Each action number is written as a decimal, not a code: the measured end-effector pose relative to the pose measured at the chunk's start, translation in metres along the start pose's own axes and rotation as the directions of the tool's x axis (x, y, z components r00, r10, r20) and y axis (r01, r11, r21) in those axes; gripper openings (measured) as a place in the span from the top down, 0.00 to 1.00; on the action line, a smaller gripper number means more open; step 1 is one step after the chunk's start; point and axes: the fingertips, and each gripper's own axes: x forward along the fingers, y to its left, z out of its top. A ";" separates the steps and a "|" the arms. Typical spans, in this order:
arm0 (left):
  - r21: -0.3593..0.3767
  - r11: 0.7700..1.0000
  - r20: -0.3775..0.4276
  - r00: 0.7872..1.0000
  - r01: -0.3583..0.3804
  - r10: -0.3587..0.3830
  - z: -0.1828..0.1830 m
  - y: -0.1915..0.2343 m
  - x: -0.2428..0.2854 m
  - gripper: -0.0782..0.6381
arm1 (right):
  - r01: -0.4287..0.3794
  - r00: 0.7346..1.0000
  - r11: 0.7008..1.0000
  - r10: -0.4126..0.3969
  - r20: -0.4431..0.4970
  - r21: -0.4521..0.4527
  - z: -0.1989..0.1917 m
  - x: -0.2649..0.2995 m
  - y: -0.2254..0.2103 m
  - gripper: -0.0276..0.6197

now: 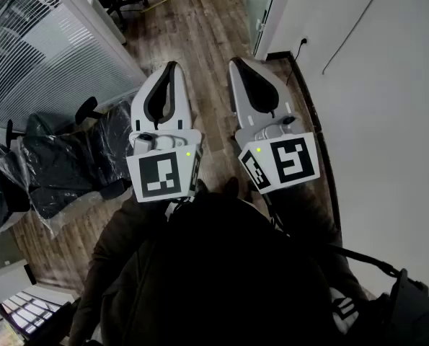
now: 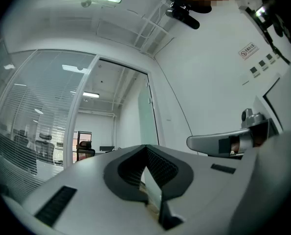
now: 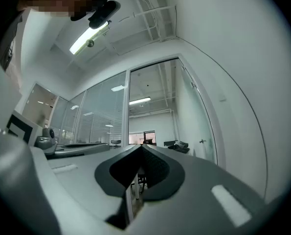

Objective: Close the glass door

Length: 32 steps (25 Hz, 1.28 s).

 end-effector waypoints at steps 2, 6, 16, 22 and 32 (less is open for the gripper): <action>0.002 1.000 -0.007 1.000 -0.005 0.005 -0.001 -0.003 0.003 0.90 | 0.000 1.000 1.000 0.000 0.000 0.001 0.000 -0.001 -0.005 0.95; 0.002 1.000 -0.011 1.000 -0.012 0.012 -0.005 -0.011 0.008 0.90 | -0.003 1.000 1.000 0.003 -0.002 0.005 -0.003 -0.003 -0.015 0.95; 0.004 0.999 -0.038 0.999 -0.036 0.036 -0.026 -0.017 0.036 0.90 | 0.003 1.000 1.000 -0.002 -0.015 0.026 -0.016 0.017 -0.052 0.95; -0.008 0.998 -0.074 0.995 -0.067 0.066 -0.060 0.007 0.087 0.90 | -0.007 0.999 1.000 0.008 -0.054 0.023 -0.048 0.066 -0.080 0.95; -0.028 0.998 -0.094 0.994 -0.057 0.054 -0.108 0.115 0.296 0.90 | -0.002 0.997 1.000 0.003 -0.079 0.010 -0.086 0.283 -0.164 0.95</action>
